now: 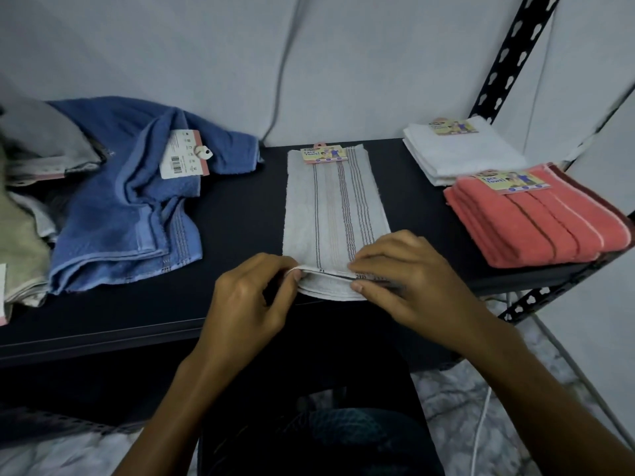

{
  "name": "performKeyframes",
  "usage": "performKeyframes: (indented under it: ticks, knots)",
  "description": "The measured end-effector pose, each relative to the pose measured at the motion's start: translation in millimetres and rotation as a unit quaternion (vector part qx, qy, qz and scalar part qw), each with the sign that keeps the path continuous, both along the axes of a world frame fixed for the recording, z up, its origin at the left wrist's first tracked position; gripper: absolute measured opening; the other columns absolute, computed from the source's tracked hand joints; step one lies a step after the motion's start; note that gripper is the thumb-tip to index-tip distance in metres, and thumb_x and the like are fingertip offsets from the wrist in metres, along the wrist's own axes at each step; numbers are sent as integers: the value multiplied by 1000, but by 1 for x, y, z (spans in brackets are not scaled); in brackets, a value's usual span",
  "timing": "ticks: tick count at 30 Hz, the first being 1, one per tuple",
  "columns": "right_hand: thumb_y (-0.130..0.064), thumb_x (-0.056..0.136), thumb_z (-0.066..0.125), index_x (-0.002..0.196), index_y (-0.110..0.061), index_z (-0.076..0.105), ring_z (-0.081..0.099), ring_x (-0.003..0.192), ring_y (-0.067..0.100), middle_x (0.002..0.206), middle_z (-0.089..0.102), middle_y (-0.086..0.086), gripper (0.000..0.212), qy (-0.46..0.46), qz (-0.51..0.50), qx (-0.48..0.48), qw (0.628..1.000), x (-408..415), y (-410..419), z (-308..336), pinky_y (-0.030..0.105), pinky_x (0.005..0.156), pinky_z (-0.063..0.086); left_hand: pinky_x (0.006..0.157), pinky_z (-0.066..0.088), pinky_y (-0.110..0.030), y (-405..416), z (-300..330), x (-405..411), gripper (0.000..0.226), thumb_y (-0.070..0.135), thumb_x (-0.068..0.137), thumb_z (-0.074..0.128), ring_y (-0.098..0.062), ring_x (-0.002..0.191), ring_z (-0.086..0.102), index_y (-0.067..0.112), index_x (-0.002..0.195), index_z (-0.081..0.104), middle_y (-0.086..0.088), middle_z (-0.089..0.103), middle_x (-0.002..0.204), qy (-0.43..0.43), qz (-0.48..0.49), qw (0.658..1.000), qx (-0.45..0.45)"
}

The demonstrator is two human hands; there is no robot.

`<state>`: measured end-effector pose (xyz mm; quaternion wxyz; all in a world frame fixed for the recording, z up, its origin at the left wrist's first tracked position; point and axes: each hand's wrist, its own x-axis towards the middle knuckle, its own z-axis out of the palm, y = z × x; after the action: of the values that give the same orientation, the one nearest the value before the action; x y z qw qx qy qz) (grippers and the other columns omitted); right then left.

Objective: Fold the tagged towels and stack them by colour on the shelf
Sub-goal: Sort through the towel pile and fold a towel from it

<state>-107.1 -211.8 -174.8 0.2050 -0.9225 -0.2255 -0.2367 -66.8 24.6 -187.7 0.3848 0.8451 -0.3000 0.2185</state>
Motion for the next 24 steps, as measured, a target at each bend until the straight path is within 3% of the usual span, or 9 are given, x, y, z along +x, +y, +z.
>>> performKeyframes:
  ticks: [3,5,9,15,24]
  knots:
    - [-29,86,69,108,-19,74,60,93,20,98,69,-6,24,-25,15,-72,997,12,6,0,26,76,31,73,47,-12,-2,-2,-1,12,13,91,64,-5,79,62,6,95,72,2,69,87,-14,8,1000,-7]
    - [-18,85,71,106,-17,73,61,85,20,92,69,-4,21,-50,24,-97,994,17,8,0,23,76,24,73,49,-18,-2,-4,-2,13,17,90,65,-8,80,62,8,96,71,3,68,88,-15,8,1000,7]
    - [-5,85,70,98,-10,74,63,79,23,87,70,0,15,-126,40,-117,984,17,13,-1,31,72,37,71,47,-27,-5,-10,-2,26,28,81,74,-15,87,56,11,100,71,2,62,94,-25,51,996,68]
    - [-6,96,57,96,-4,75,65,85,25,97,72,7,19,-192,23,-68,979,-2,17,-36,35,72,42,69,48,-26,-4,-14,-3,13,17,79,72,-15,78,61,10,90,74,1,67,87,-46,53,996,47]
    - [-9,83,78,98,-5,78,64,82,21,96,73,7,16,-279,51,-39,958,-2,9,-58,32,71,44,68,59,-33,17,-19,-6,15,12,91,65,-16,86,71,6,100,75,-4,72,100,-110,-28,989,92]
